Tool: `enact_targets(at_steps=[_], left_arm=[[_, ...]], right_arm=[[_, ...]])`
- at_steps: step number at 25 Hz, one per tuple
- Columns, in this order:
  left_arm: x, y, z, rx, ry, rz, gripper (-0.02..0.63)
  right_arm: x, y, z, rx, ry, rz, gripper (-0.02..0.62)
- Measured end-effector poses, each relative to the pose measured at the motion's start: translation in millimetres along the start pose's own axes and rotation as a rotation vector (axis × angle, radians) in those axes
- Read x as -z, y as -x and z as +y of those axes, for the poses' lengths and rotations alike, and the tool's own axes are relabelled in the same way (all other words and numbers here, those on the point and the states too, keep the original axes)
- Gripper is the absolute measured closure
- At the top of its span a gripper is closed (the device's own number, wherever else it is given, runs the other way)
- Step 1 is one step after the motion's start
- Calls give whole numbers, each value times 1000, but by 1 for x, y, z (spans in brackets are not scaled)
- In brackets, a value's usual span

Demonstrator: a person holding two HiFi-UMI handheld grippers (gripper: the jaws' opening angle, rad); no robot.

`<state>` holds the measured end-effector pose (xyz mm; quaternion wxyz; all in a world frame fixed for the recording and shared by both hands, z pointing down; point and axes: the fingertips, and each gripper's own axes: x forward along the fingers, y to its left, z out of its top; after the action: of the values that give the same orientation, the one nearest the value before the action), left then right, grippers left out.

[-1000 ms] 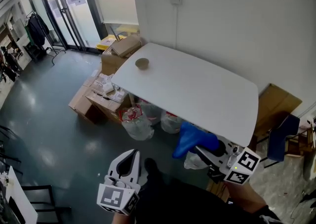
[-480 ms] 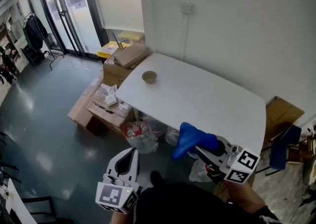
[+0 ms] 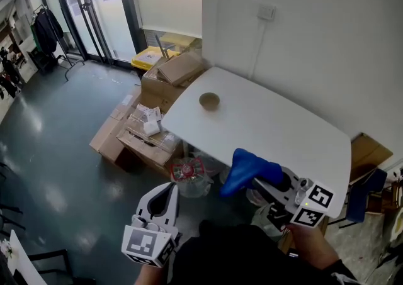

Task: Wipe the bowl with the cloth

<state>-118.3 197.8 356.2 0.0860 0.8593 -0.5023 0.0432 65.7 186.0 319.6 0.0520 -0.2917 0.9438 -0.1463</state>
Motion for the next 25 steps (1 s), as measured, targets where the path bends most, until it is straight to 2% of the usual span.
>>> enact_targets(at_steps=[7,11,18,25], left_arm=[[-1,-11,33,-13,24,6,595],[4,-34,45,-27,30,42,595],[-1,-99,66,-13,-17,61,595],[-21,-180,76,32,58,93,595]], right_arm=[[2,-37,-17,0,-13,26,518],[2,-51,-38,-10,-26,30,518],[-5,-79,-103,-20,-57,10,518],[-22,-109,-173,-47,-96,0,518]])
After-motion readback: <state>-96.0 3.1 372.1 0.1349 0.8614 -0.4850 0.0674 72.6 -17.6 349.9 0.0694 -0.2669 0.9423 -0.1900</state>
